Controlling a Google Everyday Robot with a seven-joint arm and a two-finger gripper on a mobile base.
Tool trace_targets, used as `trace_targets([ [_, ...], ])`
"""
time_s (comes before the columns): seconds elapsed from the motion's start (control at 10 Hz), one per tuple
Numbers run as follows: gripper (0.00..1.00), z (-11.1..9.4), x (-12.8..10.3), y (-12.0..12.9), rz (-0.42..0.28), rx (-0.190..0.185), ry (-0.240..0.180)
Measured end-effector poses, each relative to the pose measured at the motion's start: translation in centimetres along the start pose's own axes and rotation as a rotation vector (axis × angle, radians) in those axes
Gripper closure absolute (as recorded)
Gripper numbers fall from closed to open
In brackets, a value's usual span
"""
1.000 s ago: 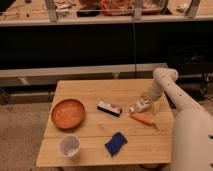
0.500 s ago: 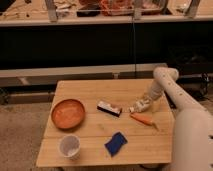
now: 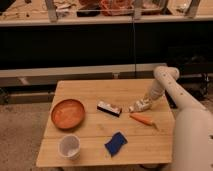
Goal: Place the bottle in the ceramic bowl
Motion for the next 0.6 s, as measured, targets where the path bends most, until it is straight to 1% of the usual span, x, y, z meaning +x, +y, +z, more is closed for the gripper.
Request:
trace_targets([
  [0.1,1.00,-0.8,-1.4,-0.4,-0.046,-0.029,0.017],
  [0.2,1.00,-1.1,-2.2,-0.7,-0.067,-0.040,0.020],
  [0.3,1.00,-1.4,-2.6,-0.7,-0.078,-0.050,0.030],
  [0.4,0.96,-1.4,-2.5,-0.5,-0.081,-0.055,0.036],
  [0.5,0.94,-1.6,-2.1,-0.5,-0.063,-0.029,0.039],
  [0.6,0.94,-1.8,-1.8,-0.7,-0.049,0.000,0.043],
])
